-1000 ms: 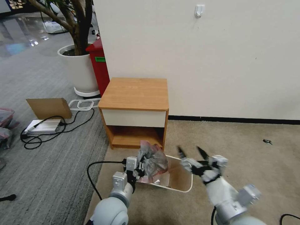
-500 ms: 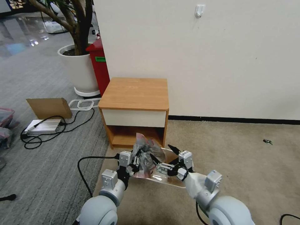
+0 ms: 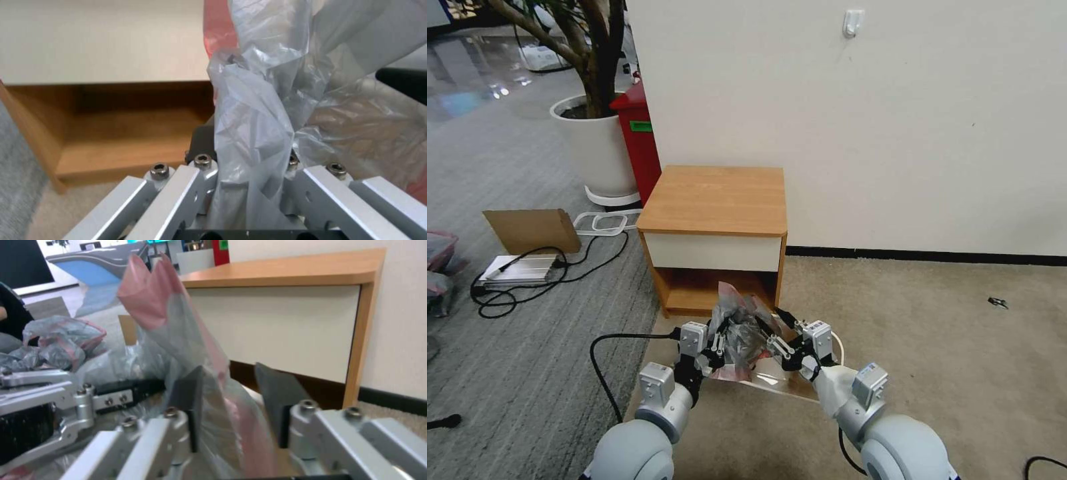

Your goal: Pick up the garbage bag from the table and place it over the trash can.

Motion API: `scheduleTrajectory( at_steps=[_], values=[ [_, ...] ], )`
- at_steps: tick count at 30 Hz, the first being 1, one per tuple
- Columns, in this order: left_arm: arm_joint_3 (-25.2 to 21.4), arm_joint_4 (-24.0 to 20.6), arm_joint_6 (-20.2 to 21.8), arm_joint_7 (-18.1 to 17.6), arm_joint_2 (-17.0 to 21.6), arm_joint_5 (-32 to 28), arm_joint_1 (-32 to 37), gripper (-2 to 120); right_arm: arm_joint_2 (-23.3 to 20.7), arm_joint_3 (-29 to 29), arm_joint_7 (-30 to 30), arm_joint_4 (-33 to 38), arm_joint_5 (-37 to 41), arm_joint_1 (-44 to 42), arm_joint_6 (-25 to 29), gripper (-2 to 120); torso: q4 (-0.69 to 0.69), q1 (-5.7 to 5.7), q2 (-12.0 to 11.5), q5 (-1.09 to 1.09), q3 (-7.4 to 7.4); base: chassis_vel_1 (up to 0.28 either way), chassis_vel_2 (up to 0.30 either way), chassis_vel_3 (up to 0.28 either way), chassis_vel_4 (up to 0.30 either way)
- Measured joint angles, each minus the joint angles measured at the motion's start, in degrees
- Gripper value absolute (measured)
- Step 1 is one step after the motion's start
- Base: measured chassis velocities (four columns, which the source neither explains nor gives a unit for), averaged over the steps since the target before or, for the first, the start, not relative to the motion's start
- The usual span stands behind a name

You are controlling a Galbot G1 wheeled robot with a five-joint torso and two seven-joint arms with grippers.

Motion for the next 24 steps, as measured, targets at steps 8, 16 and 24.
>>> scheduleTrajectory(
  at_steps=[8, 16, 24],
  values=[
    [-0.2, -0.2, 1.6, -1.4, -1.0, -3.9, 0.5, 11, 0.4, -0.4, 0.0, 0.4, -0.5, -0.5, 1.4, 0, 0.00, 0.00, 0.0, 0.01, 0.00, 0.000, 0.000, 0.000, 0.000],
    [0.0, 0.5, 1.9, -1.7, -2.0, -4.7, 0.8, 11, -0.9, 2.6, 4.1, 2.0, 4.5, 0.3, 0.5, 0, 0.00, 0.00, 0.0, 0.01, 0.00, 0.000, 0.000, 0.000, 0.000],
    [-0.3, 0.0, 1.9, -1.7, -1.8, -5.1, 1.3, 11, -3.7, 8.6, 8.9, 2.8, 11.2, 3.0, -4.1, 0, 0.00, 0.00, 0.0, 0.02, 0.00, 0.000, 0.000, 0.000, 0.000]
  ],
)
